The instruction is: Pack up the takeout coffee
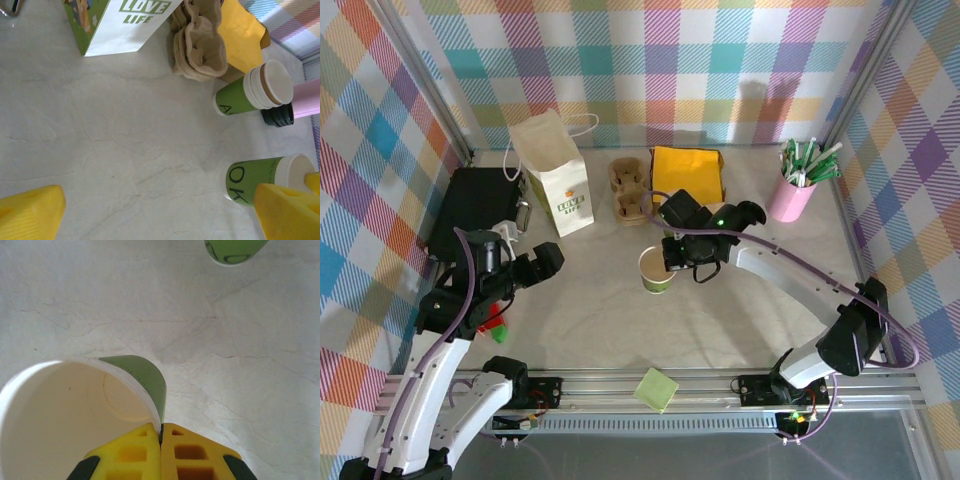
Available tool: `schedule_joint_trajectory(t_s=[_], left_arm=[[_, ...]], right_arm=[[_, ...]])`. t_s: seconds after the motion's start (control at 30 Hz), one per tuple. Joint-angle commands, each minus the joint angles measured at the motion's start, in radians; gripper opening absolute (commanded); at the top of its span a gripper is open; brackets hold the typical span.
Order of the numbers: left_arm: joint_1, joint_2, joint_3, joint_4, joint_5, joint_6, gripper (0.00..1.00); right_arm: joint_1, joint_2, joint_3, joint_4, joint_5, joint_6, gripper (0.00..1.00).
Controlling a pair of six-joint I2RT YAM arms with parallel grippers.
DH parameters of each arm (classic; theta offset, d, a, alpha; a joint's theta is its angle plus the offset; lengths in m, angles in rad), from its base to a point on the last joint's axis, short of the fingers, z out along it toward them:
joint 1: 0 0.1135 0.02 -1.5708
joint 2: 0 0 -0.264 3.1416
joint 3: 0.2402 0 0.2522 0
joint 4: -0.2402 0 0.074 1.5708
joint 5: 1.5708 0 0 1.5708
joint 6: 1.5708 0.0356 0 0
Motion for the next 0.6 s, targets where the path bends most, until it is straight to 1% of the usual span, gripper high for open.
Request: schedule_joint_trajectory(t_s=[0.0,0.13,0.57], left_arm=[[-0.011,-0.017,-0.021,0.043,0.009,-0.017,0.96],[-0.011,-0.014,-0.032,0.051,0.008,-0.017,0.96],[-0.011,0.004,-0.059,0.067,0.005,-0.018,0.96]], right_arm=[[0.009,-0.013,-0.038,0.090,-0.012,0.062,0.03],[0.011,0.009,-0.071,0.119,-0.010,0.075,0.03],[0.011,0.100,-0.093,0.144,-0.015,0.086,0.03]])
